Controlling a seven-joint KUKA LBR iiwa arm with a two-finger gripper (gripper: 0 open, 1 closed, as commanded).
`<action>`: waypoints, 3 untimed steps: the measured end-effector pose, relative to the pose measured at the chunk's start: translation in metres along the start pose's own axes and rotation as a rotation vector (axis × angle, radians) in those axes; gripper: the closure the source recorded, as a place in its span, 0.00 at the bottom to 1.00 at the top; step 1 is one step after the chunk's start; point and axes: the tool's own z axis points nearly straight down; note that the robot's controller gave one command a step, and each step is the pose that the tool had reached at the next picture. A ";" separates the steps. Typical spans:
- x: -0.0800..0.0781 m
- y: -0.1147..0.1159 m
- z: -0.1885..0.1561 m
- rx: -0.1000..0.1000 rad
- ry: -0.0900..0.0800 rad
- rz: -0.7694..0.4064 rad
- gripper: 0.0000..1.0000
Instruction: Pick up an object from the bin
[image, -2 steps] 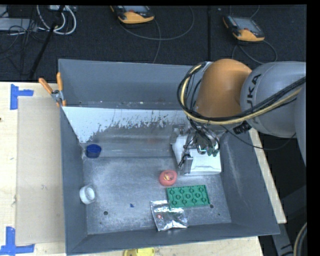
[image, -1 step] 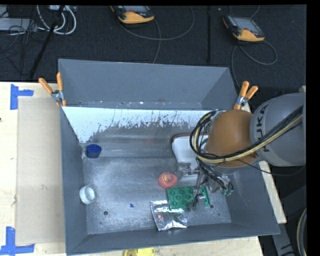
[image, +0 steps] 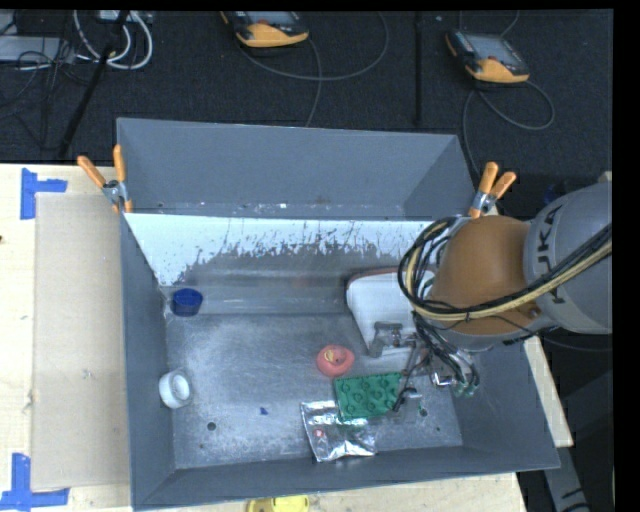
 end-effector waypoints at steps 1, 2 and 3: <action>0.002 0.004 -0.004 -0.001 0.000 0.081 0.00; 0.005 0.003 0.032 -0.002 0.005 0.168 0.00; 0.005 0.003 0.032 -0.002 0.006 0.166 0.00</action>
Offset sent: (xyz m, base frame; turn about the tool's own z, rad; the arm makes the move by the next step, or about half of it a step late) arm -0.0020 0.0035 0.0053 0.0818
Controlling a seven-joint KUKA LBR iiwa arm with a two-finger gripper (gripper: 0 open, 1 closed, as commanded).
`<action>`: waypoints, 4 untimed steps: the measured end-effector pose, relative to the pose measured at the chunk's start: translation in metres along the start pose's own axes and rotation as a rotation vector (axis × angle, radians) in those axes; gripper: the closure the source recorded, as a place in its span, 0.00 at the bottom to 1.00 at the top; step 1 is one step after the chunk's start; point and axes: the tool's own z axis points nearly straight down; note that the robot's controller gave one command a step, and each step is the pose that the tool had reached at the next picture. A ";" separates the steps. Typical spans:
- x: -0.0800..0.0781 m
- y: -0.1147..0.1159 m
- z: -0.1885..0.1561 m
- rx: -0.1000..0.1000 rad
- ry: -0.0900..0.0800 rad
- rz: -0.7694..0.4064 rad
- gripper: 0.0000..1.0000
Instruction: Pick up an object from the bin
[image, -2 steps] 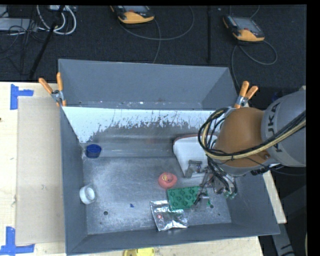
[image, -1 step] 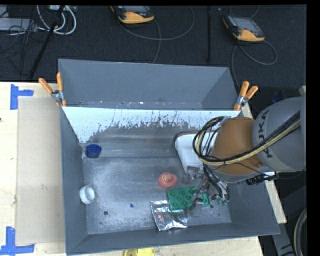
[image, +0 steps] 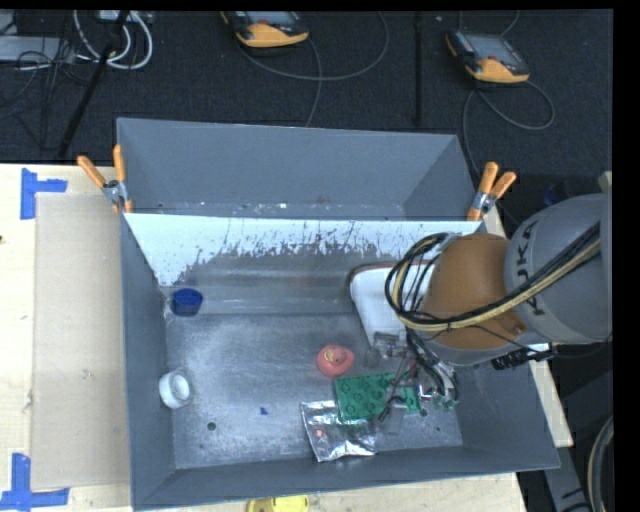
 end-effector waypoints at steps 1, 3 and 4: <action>-0.001 0.000 -0.003 0.000 -0.002 -0.001 1.00; -0.004 -0.001 -0.093 0.001 -0.010 -0.004 1.00; -0.004 -0.001 -0.093 0.001 -0.007 -0.005 1.00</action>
Offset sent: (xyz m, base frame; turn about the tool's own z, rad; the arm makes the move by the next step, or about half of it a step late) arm 0.0000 0.0000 0.0000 0.0000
